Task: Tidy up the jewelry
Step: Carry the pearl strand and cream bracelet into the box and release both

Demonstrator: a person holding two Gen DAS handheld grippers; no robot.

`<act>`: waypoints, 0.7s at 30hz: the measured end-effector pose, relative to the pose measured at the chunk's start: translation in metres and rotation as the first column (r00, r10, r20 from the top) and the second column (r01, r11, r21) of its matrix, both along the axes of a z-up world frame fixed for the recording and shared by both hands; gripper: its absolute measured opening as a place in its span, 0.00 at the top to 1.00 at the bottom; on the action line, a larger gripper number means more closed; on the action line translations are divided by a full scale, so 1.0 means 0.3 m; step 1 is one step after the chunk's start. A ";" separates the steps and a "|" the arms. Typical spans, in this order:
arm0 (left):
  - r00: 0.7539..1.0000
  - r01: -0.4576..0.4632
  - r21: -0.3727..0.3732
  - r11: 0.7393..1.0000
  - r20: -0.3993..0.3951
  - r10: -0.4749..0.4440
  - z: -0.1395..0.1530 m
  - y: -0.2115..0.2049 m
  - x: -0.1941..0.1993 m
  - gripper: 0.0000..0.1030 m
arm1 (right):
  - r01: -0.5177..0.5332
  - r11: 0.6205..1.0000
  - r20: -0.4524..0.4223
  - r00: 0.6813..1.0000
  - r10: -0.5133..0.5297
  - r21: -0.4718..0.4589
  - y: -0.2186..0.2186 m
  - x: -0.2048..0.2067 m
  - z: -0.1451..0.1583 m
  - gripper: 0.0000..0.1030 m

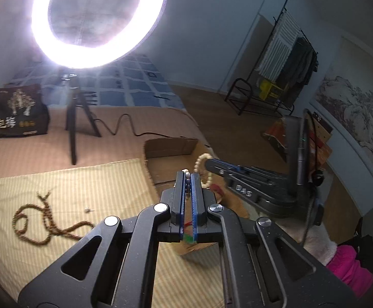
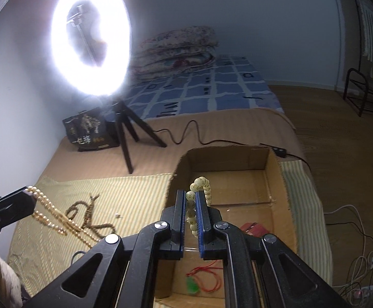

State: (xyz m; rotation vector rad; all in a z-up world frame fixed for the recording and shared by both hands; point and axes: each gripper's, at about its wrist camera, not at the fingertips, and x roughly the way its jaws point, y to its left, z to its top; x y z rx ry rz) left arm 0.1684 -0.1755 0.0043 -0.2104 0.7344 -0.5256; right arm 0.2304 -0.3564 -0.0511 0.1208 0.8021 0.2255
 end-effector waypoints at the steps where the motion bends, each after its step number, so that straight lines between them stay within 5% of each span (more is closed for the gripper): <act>1: 1.000 0.004 0.000 1.000 -0.001 -0.004 -0.003 -0.016 0.006 0.99 | 0.008 1.000 -0.004 1.000 -0.008 0.003 -0.010 0.008 -0.002 0.95; 21: 0.993 0.035 0.038 0.999 -0.115 -0.030 -0.203 -0.199 0.113 0.99 | 0.044 0.999 -0.105 0.993 -0.044 0.001 -0.093 0.133 -0.144 0.95</act>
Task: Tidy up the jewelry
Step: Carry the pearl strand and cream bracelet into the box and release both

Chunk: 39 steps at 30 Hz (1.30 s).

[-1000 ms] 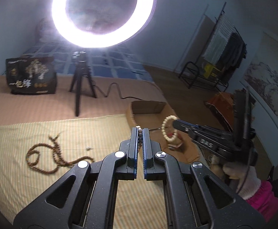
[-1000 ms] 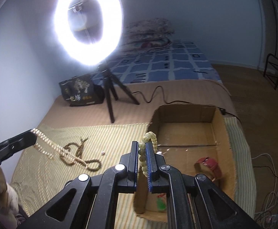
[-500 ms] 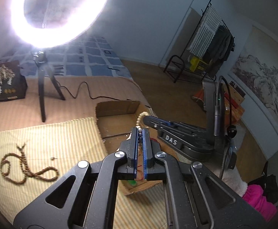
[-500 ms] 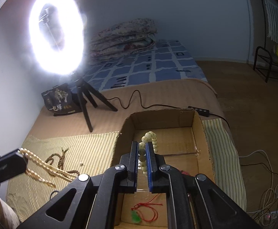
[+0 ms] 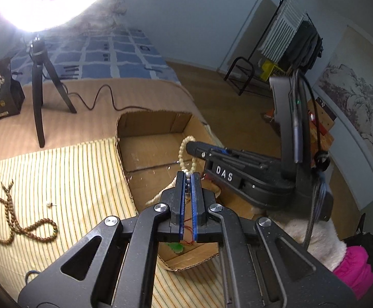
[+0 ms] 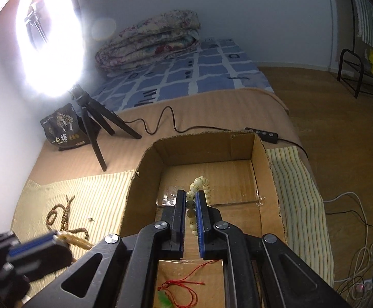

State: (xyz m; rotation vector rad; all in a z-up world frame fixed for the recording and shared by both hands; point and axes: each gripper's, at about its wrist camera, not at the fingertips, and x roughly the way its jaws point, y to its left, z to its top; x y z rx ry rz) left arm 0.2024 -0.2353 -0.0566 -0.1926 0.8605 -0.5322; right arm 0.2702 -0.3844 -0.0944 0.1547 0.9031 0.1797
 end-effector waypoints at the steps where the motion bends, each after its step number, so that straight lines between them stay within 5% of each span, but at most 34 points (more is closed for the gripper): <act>1: 1.000 0.001 0.004 1.000 -0.004 -0.001 -0.009 -0.003 0.001 0.99 | 0.002 1.000 -0.007 1.000 -0.002 -0.004 0.000 0.006 -0.009 0.95; 26: 0.998 0.008 0.067 0.998 -0.070 -0.004 -0.110 -0.008 0.021 0.99 | 0.053 0.998 -0.073 0.996 -0.054 -0.018 -0.032 0.033 -0.101 0.93; 30: 0.997 0.000 0.084 0.996 -0.071 0.006 -0.112 -0.006 0.020 0.98 | 0.068 0.998 -0.069 0.995 -0.067 0.012 -0.052 0.026 -0.096 0.76; 34: 0.998 -0.008 0.094 0.996 -0.055 0.013 -0.106 0.002 0.005 0.76 | 0.076 0.997 -0.065 0.995 -0.075 0.014 -0.056 0.017 -0.085 0.70; 39: 0.999 -0.014 0.110 0.994 -0.038 0.018 -0.091 0.019 -0.013 0.76 | 0.093 0.996 -0.041 0.995 -0.093 0.007 -0.064 -0.005 -0.056 0.47</act>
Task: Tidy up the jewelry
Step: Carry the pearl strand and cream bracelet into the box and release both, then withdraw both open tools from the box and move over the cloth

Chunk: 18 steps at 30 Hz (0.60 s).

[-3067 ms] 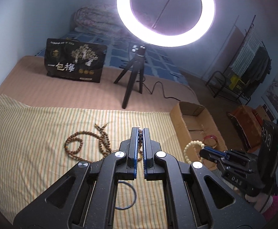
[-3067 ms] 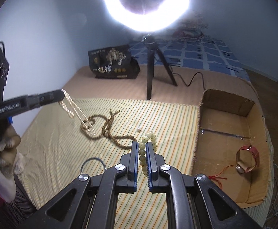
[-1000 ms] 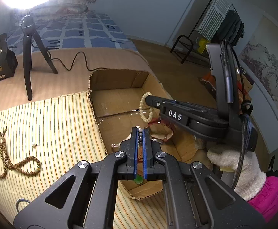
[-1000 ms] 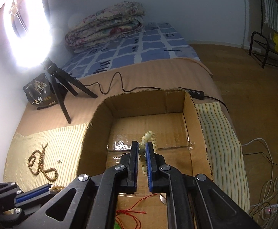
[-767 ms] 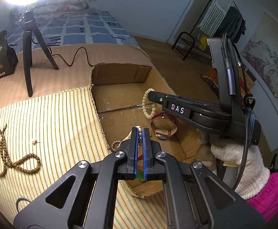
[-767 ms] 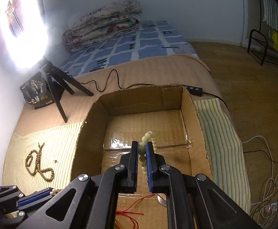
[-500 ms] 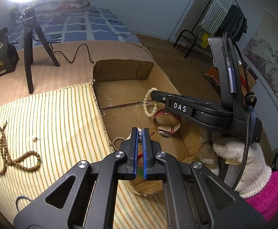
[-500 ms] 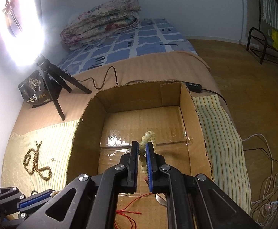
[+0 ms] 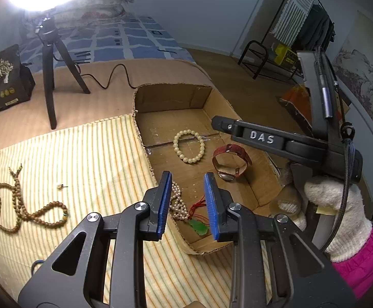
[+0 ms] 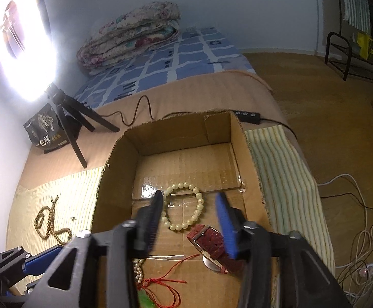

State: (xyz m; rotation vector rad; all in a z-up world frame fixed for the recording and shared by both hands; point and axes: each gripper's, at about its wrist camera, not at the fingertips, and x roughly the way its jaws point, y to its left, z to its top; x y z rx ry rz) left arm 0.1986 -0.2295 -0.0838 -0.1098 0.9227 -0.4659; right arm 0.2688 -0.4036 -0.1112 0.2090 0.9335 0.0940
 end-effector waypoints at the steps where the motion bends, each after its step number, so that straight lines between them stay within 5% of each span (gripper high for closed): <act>1: 1.000 -0.002 0.005 1.000 0.004 0.002 0.004 0.005 -0.006 0.76 | 0.003 1.000 0.005 1.000 -0.003 0.001 -0.002 -0.005 0.007 0.46; 6: 1.000 -0.008 0.036 0.999 0.026 0.007 0.021 0.030 -0.037 0.76 | 0.015 1.000 0.028 0.999 -0.015 0.001 -0.005 -0.036 0.040 0.31; 13: 0.998 -0.036 0.075 0.997 0.047 0.033 0.044 0.103 -0.071 0.76 | -0.003 1.000 0.050 0.999 0.004 -0.013 0.016 -0.083 0.090 0.23; 15: 0.997 -0.049 0.091 0.995 0.063 0.044 0.053 0.132 -0.080 0.75 | -0.008 1.000 0.072 0.997 0.009 -0.022 0.027 -0.102 0.108 0.13; 18: 0.995 -0.069 0.111 0.991 0.080 0.061 0.064 0.190 -0.096 0.61 | -0.017 0.999 0.089 0.996 0.020 -0.037 0.044 -0.127 0.134 0.13</act>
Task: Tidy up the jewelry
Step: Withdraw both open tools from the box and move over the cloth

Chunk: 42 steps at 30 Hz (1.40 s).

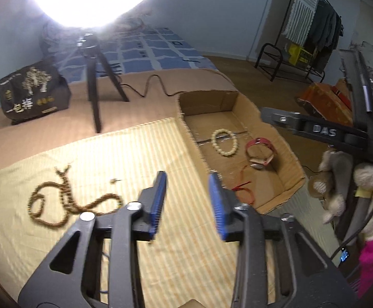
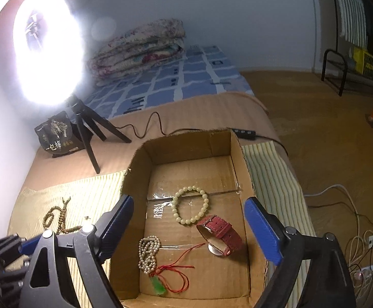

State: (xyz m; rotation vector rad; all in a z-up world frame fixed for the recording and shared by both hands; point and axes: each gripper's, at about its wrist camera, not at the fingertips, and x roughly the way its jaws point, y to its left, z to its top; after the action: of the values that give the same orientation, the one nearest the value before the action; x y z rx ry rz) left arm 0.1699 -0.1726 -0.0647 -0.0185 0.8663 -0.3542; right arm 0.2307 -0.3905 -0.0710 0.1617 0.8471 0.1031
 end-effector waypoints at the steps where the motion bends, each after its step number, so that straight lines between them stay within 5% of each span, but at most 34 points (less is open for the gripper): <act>1: 1.000 -0.005 0.006 1.000 0.000 0.005 0.001 0.019 -0.003 0.60 | -0.004 1.000 0.005 1.000 0.004 0.001 0.004 -0.006 0.006 0.13; 4: 1.000 -0.029 0.029 0.999 0.002 0.029 0.005 0.086 -0.013 0.59 | 0.000 1.000 0.032 1.000 0.001 -0.002 0.017 -0.035 0.027 0.08; 9: 0.995 -0.097 0.034 0.995 0.007 0.097 0.013 0.234 -0.022 0.41 | 0.011 0.999 0.100 0.995 -0.008 -0.033 0.054 -0.086 0.061 0.00; 25: 0.947 -0.309 0.056 0.949 -0.072 0.313 -0.086 0.642 0.045 0.39 | -0.218 0.966 0.017 0.975 0.222 -0.141 0.360 -0.192 0.057 0.01; 31: 0.917 -0.379 0.038 0.925 -0.121 0.381 -0.131 0.769 0.068 0.39 | -0.295 0.946 -0.016 0.955 0.295 -0.133 0.458 -0.222 0.023 0.10; 42: 0.871 -0.440 -0.022 0.898 -0.256 0.420 -0.260 0.846 0.123 0.39 | -0.375 0.917 -0.056 0.927 0.371 -0.133 0.577 -0.270 -0.093 0.14</act>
State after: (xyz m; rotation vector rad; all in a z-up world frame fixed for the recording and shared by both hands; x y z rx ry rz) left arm 0.2068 0.0813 -0.1427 -0.3327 1.0640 0.0383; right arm 0.1495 -0.2175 -0.0988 -0.1353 0.9046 0.3995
